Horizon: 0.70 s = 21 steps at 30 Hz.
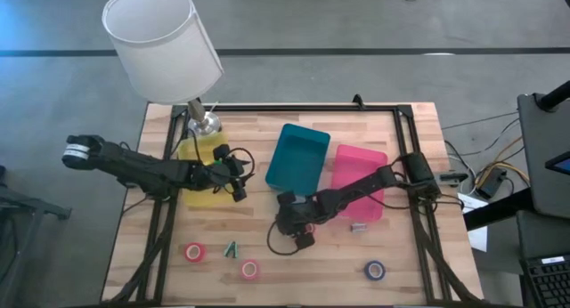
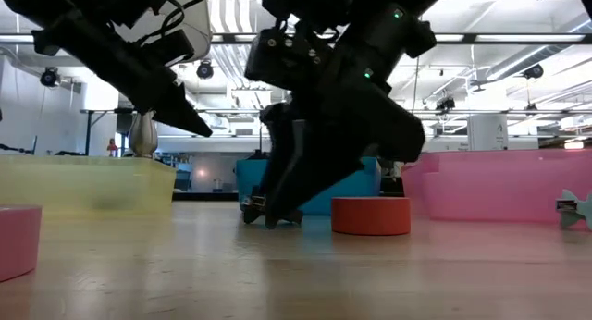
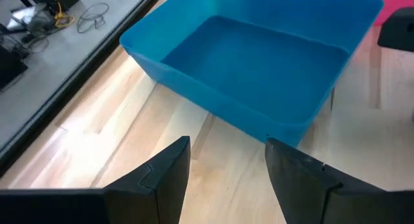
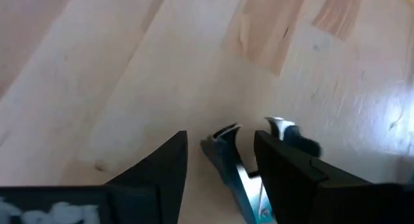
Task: Pick and place Stapler, Stapler remover, tape
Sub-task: Put the black staple remover into the blue bin
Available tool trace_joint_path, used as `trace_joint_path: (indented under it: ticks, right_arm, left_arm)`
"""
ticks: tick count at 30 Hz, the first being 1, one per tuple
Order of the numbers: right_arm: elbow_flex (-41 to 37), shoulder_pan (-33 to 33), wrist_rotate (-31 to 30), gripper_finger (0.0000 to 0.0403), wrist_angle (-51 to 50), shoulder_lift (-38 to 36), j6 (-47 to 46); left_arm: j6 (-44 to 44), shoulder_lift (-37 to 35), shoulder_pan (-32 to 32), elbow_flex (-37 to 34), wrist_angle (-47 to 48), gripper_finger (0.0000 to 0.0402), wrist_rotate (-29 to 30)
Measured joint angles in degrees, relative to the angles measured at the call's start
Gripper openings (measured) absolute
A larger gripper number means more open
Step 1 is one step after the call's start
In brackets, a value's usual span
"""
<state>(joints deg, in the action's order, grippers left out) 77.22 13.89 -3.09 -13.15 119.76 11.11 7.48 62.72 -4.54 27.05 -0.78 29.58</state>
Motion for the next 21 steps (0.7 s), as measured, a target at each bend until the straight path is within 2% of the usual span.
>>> trace_joint_path:
  ticks: [6,21]
  right_arm:
    - [-1.45,-0.07,0.08,0.0158,0.23,0.01,-0.13]
    - [-1.54,-0.5,0.17,0.0064,0.05,0.01,-0.39]
  left_arm:
    - [1.89,0.59,0.0,-0.09,-0.48,0.0204,-0.2]
    - [2.04,0.68,0.0,-0.11,-0.72,0.0204,-0.22]
